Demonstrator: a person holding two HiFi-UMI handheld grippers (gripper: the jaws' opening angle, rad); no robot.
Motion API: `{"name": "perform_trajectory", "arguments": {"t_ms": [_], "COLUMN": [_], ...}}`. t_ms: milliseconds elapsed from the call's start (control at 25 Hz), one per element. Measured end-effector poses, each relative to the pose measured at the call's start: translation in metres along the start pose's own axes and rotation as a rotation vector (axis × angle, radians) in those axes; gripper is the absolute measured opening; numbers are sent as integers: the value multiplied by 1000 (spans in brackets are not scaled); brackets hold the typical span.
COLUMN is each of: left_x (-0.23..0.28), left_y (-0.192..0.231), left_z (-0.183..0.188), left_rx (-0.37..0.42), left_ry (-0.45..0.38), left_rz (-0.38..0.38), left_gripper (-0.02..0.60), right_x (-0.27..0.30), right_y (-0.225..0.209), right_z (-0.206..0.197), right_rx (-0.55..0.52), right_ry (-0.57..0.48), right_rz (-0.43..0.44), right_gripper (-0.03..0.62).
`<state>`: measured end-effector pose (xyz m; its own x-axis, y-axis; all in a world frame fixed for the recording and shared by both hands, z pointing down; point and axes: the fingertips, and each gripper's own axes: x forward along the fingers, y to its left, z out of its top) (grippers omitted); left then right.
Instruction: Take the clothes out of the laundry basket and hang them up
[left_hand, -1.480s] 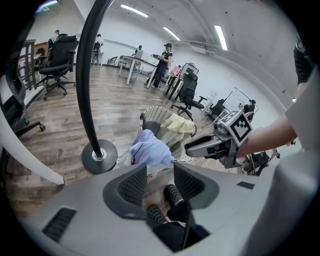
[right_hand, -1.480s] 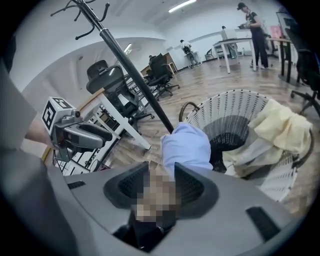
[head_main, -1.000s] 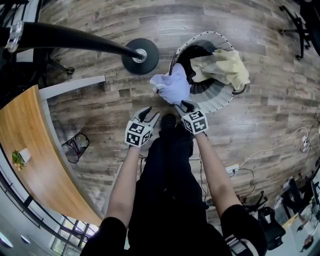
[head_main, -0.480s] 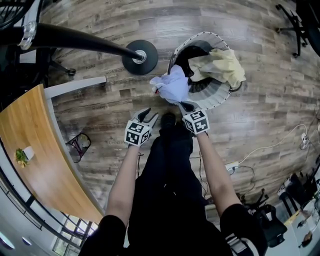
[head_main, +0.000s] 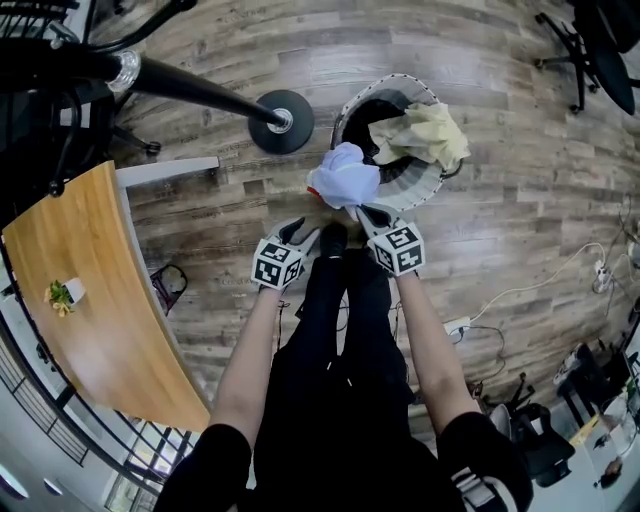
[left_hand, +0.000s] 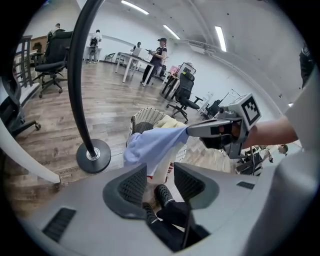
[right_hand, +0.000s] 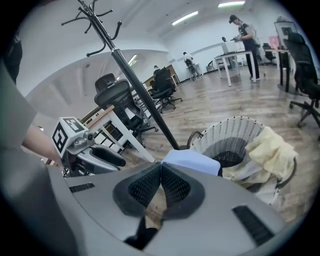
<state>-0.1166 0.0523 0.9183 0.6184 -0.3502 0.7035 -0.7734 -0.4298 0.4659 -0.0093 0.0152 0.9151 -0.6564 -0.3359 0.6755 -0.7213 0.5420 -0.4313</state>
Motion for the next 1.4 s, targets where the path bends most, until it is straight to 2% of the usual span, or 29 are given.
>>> {"name": "perform_trajectory", "arguments": {"t_ms": [280,480,720,920,1160,1400], "left_x": [-13,-26,-43,-59,-76,-84], "left_y": [-27,-46,-66,-81,-81,-83], "left_z": [2,4,8,31,57,68], "left_rx": [-3,-53,-44,18,25,124], "left_ry": [32,12,16,-1,-59,-39], "left_rz": [-4,-2,-1,-2,6,20], "left_gripper": [166,166,166,166,166,166], "right_x": [-56,-94,-123,-153,-200,-240], "right_y": [30,45,57,74,99,124], "right_z": [48,72,101,138,186,209], "right_rx": [-52,-77,-89,-131,-183,-241], "right_ry": [-60,-101,-140,-195,-300,-359], "right_rz": [6,-2,-38,-34,-34,4], "right_gripper": [8,8,8,8,9,9]}}
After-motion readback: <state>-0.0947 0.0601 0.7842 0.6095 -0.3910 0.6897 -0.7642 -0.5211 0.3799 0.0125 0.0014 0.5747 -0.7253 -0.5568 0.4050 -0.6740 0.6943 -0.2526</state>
